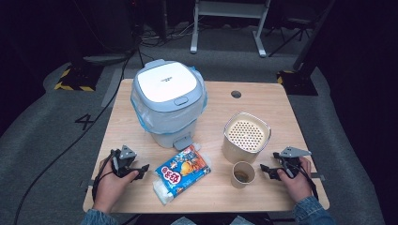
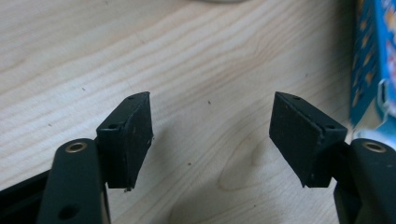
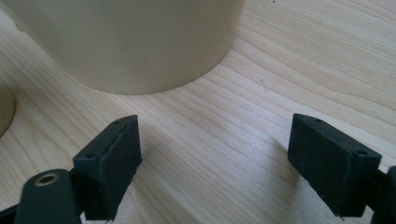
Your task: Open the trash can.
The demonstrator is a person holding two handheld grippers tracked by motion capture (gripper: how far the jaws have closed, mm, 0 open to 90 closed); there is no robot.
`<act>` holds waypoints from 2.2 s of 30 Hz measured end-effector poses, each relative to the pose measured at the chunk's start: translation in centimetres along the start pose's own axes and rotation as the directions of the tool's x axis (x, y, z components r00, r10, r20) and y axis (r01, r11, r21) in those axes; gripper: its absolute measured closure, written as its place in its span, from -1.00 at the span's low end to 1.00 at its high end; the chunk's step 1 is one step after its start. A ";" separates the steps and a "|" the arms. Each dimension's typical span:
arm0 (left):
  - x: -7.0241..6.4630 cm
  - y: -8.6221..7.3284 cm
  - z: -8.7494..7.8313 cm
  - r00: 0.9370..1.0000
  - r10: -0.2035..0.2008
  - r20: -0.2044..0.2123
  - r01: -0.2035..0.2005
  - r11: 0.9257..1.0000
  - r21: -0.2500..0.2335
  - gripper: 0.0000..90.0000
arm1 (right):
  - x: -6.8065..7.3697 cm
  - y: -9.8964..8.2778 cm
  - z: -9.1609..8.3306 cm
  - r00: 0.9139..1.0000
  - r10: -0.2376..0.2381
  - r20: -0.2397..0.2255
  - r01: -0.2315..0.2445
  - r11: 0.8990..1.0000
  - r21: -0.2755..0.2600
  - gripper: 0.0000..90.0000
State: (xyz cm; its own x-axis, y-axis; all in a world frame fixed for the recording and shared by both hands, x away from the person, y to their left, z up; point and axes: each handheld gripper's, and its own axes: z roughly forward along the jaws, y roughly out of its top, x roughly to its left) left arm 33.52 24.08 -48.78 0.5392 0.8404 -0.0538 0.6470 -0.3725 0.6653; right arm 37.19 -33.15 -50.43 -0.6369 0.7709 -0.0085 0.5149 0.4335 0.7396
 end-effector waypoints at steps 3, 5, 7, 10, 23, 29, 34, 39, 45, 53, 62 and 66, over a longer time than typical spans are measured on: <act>0.1 0.4 -0.7 1.000 -0.003 0.015 0.003 1.000 -0.005 -0.19 | 0.0 0.0 0.0 1.000 0.000 0.000 0.000 1.000 0.000 -0.61; 0.2 0.6 -1.0 1.000 0.006 0.025 -0.006 1.000 -0.006 -0.13 | 0.0 0.0 0.0 1.000 0.000 0.000 0.000 1.000 0.000 -0.61; 0.1 1.1 -1.5 0.998 0.019 0.052 -0.019 1.000 -0.009 0.05 | 0.0 0.0 0.0 1.000 0.000 0.000 0.000 1.000 0.000 -0.61; -0.1 1.5 -1.9 0.996 0.024 0.082 -0.024 1.000 -0.008 0.26 | 0.0 0.0 0.0 1.000 0.000 0.000 0.000 1.000 0.000 -0.61; -1.7 5.6 -4.5 0.974 0.118 0.193 -0.101 0.990 -0.094 1.00 | 0.0 0.0 0.0 1.000 0.000 0.000 0.000 1.000 0.000 -0.61; -2.1 7.7 -5.4 0.957 0.169 0.234 -0.137 0.979 -0.148 1.00 | 0.0 0.0 0.0 1.000 0.000 0.000 0.000 1.000 0.000 -0.61; -2.3 9.7 -6.4 0.944 0.189 0.271 -0.139 0.971 -0.194 1.00 | 0.0 0.0 0.0 1.000 0.000 0.000 0.000 1.000 0.000 -0.61; -2.8 11.4 -7.4 0.936 0.218 0.275 -0.154 0.959 -0.238 1.00 | 0.0 0.0 0.0 1.000 0.000 0.000 0.000 1.000 0.000 -0.61; -3.3 13.9 -8.6 0.939 0.228 0.258 -0.146 0.942 -0.301 1.00 | 0.0 0.0 0.0 1.000 0.000 0.000 0.000 1.000 0.000 -0.61; -3.8 17.0 -9.4 0.940 0.222 0.259 -0.107 0.913 -0.394 1.00 | 0.0 0.0 0.0 1.000 0.001 0.001 -0.001 1.000 -0.001 -0.61; -4.4 19.9 -8.6 0.953 0.213 0.217 -0.109 0.905 -0.411 1.00 | 0.1 0.0 0.0 1.000 0.003 0.004 -0.003 1.000 0.000 -0.61; -4.6 20.9 -7.9 0.961 0.212 0.178 -0.127 0.909 -0.397 1.00 | 0.1 0.0 0.0 1.000 0.004 0.004 -0.004 1.000 0.000 -0.61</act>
State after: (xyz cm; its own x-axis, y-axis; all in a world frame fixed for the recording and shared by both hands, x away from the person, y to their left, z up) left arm 40.24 15.55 -28.73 0.7514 0.6584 -0.0437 0.3056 -0.2886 0.9073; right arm 37.14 -33.14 -50.43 -0.6326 0.7744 -0.0087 0.5171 0.4308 0.7396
